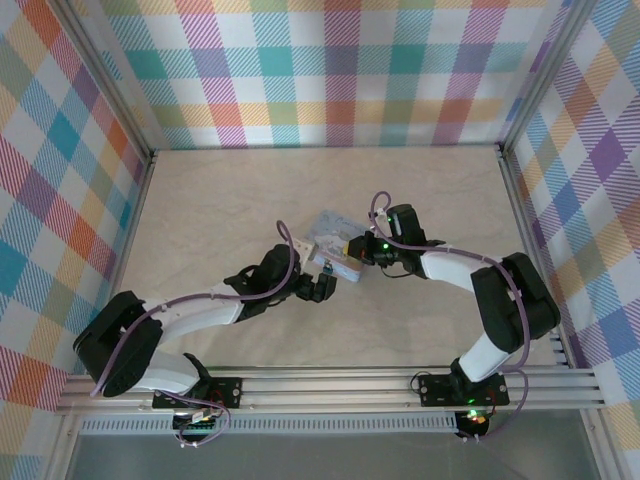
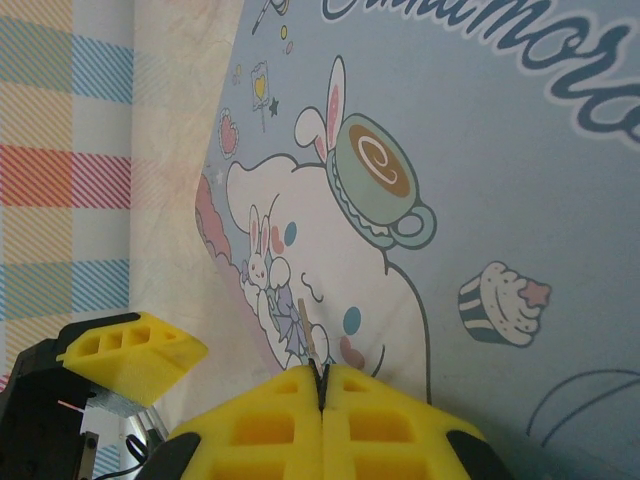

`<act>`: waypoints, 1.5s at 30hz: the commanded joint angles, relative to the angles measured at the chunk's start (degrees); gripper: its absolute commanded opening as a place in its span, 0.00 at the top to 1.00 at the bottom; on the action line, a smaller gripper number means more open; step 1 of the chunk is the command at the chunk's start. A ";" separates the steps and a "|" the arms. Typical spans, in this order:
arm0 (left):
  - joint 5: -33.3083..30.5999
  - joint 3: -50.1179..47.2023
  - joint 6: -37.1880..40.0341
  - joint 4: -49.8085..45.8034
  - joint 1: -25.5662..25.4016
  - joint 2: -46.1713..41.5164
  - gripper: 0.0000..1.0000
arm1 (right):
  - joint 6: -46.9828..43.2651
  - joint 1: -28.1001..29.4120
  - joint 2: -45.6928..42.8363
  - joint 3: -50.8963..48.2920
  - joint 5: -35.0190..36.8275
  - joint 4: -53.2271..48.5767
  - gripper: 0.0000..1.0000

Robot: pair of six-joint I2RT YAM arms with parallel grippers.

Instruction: Unlock the padlock with the key

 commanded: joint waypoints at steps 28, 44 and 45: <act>5.54 5.29 5.77 16.56 2.49 23.59 0.23 | -1.61 -1.25 0.89 -1.92 2.57 -9.29 1.00; 12.64 8.46 4.13 16.35 2.97 27.00 0.48 | -1.27 -1.27 1.73 -2.19 1.65 -7.96 1.00; 12.63 8.30 4.04 16.54 2.95 27.04 0.48 | -1.26 -1.32 1.68 -2.19 1.54 -7.84 1.00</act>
